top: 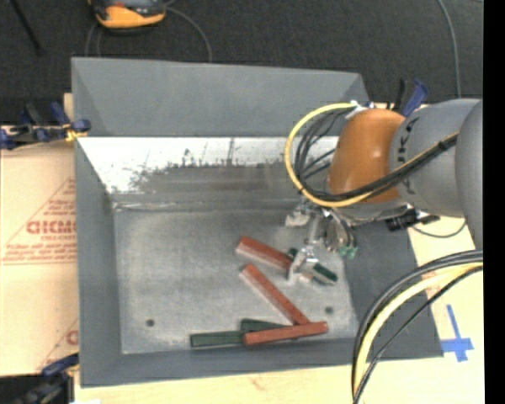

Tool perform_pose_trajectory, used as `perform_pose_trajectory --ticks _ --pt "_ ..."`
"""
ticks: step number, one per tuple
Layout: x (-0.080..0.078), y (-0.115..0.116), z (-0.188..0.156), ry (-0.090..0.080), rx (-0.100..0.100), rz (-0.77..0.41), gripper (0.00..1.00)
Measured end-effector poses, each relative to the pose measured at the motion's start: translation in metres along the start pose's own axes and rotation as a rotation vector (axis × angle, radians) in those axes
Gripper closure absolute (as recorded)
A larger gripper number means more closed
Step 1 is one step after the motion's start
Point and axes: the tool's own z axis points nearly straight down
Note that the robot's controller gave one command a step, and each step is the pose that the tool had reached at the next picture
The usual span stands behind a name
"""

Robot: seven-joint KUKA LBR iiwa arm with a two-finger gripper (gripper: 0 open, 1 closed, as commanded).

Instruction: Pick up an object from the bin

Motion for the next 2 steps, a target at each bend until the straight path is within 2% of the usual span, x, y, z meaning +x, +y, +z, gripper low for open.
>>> perform_pose_trajectory --ticks 1,2 --pt "-0.001 0.007 0.000 0.000 0.006 0.111 0.00" --pt "-0.001 0.018 -0.003 0.013 -0.003 0.166 1.00"
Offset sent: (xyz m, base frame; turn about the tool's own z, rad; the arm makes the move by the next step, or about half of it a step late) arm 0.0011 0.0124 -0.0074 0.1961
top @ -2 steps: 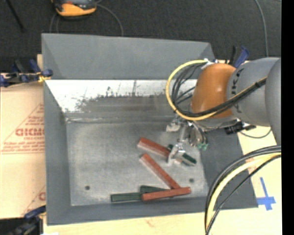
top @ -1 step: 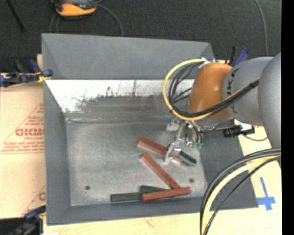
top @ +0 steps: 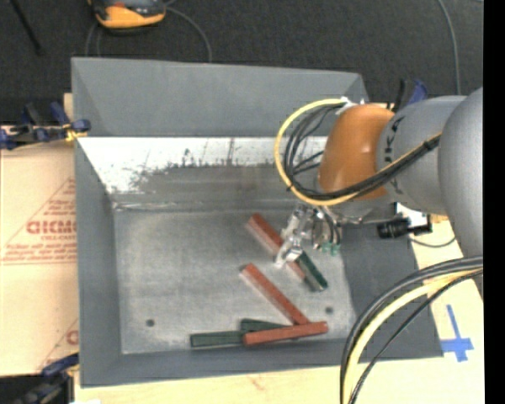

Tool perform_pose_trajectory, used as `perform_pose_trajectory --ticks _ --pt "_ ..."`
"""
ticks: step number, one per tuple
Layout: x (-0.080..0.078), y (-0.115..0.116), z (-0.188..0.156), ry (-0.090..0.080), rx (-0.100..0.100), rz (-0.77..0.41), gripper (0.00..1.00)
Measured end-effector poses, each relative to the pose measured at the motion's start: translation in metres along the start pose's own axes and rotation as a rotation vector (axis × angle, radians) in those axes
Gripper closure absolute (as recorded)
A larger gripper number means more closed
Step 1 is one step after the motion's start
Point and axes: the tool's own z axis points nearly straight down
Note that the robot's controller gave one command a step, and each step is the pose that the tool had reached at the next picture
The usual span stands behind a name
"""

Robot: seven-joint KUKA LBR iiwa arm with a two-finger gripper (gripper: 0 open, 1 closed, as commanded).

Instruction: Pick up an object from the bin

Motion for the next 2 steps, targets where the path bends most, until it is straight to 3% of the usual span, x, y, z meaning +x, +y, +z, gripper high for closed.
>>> perform_pose_trajectory --ticks 2 --pt "0.0006 -0.0005 -0.0027 0.001 -0.001 0.004 1.00"
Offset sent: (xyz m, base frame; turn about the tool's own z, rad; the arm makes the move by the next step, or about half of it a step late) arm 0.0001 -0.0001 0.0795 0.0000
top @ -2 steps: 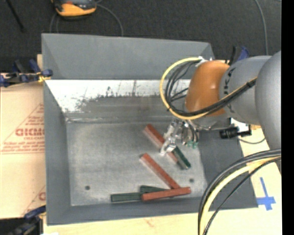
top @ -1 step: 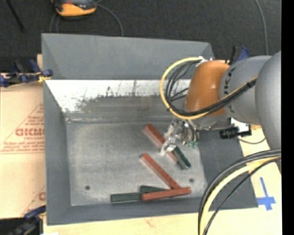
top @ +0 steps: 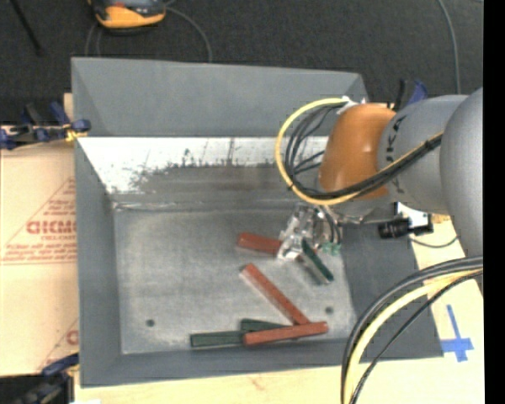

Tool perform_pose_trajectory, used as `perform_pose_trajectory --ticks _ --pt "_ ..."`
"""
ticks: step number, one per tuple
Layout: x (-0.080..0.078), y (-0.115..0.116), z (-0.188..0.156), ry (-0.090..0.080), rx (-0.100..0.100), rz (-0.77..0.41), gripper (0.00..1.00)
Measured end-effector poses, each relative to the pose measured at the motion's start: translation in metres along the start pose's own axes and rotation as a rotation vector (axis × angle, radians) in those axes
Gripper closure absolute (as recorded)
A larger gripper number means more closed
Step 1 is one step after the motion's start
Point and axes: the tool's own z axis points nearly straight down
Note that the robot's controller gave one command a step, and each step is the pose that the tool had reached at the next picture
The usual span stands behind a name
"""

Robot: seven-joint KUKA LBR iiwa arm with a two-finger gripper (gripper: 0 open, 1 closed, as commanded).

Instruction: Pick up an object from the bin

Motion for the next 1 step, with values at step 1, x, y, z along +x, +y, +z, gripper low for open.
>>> perform_pose_trajectory --ticks 1 --pt "0.0015 -0.0007 -0.0149 -0.005 0.002 -0.002 1.00"
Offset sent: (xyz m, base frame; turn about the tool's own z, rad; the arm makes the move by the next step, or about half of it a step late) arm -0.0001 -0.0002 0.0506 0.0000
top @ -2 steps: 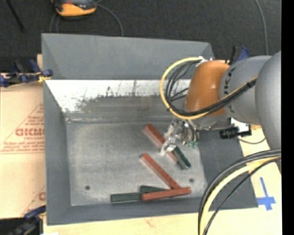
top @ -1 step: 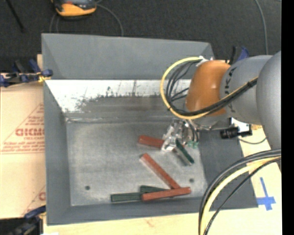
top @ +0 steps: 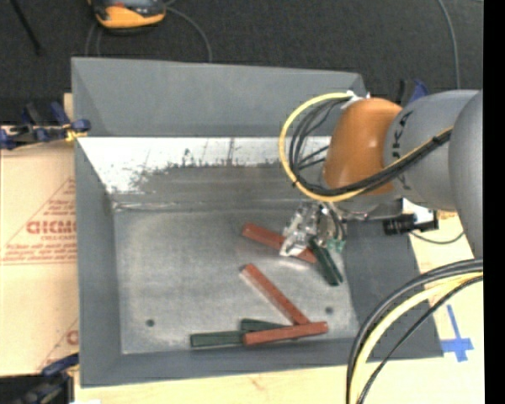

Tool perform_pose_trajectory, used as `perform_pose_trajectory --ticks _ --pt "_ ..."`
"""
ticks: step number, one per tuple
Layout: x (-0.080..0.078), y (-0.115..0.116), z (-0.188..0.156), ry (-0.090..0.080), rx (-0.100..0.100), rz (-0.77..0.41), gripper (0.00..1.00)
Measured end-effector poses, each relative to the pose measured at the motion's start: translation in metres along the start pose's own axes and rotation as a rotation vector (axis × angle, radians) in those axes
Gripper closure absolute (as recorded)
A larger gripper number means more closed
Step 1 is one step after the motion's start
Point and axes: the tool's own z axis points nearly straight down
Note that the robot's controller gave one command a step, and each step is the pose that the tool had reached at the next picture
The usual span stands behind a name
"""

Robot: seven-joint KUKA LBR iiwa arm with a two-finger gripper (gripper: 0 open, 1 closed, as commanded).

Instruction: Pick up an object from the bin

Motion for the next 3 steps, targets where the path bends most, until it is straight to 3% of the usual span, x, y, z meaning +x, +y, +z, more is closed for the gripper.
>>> perform_pose_trajectory --ticks 3 --pt "-0.003 0.000 -0.036 -0.009 -0.002 -0.003 1.00"
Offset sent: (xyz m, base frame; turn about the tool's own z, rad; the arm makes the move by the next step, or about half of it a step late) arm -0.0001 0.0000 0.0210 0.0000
